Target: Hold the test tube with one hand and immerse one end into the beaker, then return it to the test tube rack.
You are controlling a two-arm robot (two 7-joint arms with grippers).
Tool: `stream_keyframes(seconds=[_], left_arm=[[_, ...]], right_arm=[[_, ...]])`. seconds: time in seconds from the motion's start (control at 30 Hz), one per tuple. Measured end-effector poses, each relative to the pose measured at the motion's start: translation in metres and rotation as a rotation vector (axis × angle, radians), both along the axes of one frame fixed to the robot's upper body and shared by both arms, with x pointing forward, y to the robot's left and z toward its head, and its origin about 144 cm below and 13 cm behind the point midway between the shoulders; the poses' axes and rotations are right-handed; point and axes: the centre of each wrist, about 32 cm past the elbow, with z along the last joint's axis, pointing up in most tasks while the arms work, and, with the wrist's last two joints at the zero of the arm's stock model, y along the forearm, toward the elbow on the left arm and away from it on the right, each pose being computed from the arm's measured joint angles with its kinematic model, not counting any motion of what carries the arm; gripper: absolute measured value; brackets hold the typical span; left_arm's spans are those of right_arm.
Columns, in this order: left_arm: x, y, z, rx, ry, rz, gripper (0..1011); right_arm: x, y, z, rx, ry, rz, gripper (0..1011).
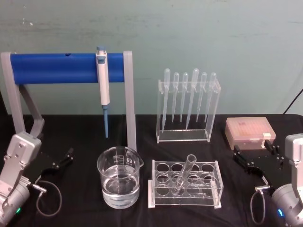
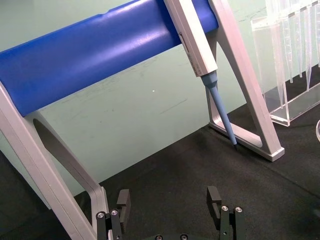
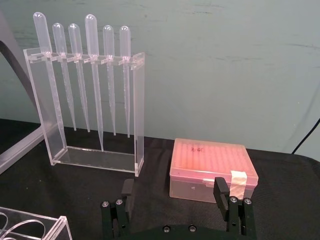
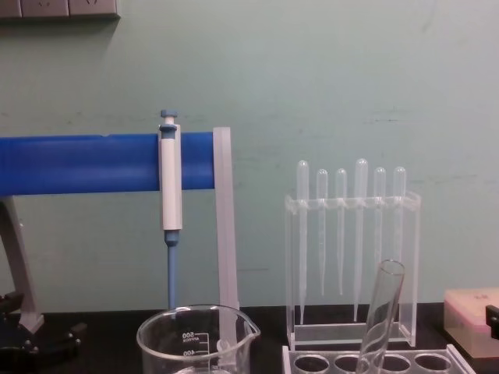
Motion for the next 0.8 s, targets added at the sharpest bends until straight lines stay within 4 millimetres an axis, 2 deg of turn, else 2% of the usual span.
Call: stream_keyframes(seconds=[0.8], left_arm=[[0.0000, 0.0000, 0.0000, 0.000, 0.000, 0.000, 1000]], right_arm=[[0.0003, 0.0005, 0.0008, -0.002, 0.000, 0.003, 1000]])
